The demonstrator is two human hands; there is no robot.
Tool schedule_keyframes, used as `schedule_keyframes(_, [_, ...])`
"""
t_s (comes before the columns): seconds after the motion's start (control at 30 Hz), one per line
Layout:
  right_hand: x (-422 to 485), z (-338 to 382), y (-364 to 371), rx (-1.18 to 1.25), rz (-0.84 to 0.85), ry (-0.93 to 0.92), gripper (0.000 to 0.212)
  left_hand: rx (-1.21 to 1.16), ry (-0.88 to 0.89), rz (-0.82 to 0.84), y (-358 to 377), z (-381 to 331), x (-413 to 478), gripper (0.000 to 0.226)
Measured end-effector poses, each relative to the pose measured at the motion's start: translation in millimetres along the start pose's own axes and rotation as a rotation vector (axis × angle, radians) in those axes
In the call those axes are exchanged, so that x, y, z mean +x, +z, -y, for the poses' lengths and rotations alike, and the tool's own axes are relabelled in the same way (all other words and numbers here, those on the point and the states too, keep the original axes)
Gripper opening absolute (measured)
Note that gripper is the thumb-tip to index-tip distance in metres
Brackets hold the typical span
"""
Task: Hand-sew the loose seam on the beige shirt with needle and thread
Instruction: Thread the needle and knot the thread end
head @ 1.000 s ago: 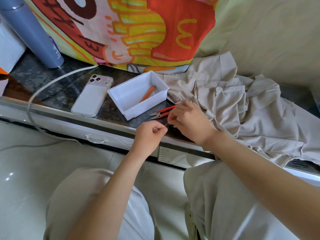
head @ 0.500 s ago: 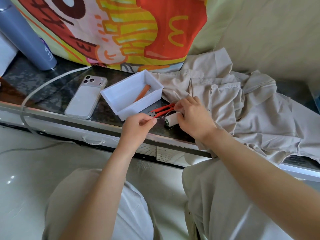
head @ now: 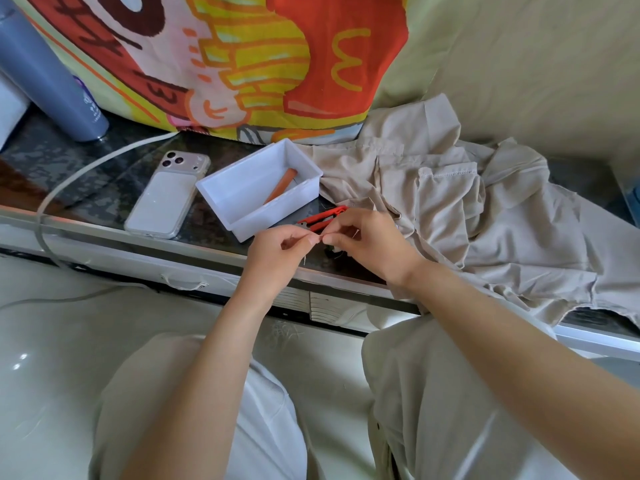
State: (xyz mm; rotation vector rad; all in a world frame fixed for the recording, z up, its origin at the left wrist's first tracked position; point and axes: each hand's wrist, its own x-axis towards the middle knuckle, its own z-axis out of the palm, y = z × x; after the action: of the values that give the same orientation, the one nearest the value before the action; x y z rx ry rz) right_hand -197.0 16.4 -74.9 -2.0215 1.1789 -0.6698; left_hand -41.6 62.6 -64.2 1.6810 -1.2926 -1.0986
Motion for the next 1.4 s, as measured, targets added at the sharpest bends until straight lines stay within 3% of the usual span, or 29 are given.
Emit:
schedule_keyframes(0.13, [0,-3,-1,-0.032,-0.036,0.058,0.009,0.000,-0.017,-0.011,1,-2,0,0.012])
schedule_keyframes(0.27, [-5,-2,-5,-0.216,-0.003,0.083,0.003,-0.001,-0.036,-0.015,3,-5,0,0.015])
schedule_keyframes(0.37, [-6,4,-3,-0.084,0.084,0.040,0.040,-0.010,-0.041,-0.009,5,-6,0,0.018])
schedule_keyframes(0.43, [-6,7,1,0.019,0.123,0.026,0.052,-0.028,-0.044,0.004,7,-7,0,0.019])
schedule_keyframes(0.63, [-4,5,1,0.053,0.048,0.022,0.012,-0.048,-0.039,0.010,9,-9,0,0.020])
schedule_keyframes(0.87, [-4,0,-1,0.003,-0.079,-0.009,0.003,-0.011,-0.056,-0.009,10,-10,0,0.021])
schedule_keyframes(1.07, [-4,1,-1,-0.030,-0.113,0.015,0.015,-0.056,-0.075,-0.026,12,-11,0,0.013])
schedule_keyframes(1.2, [-4,-1,0,-0.086,-0.123,0.065,0.010,-0.048,-0.079,-0.024,12,-12,-1,0.012])
schedule_keyframes(1.3, [-5,3,-2,0.021,-0.053,0.073,0.011,-0.063,-0.072,-0.018,12,-12,-1,0.017])
schedule_keyframes(1.4, [-9,10,-3,0.136,0.050,0.045,0.029,-0.078,-0.083,-0.013,12,-13,-1,0.017])
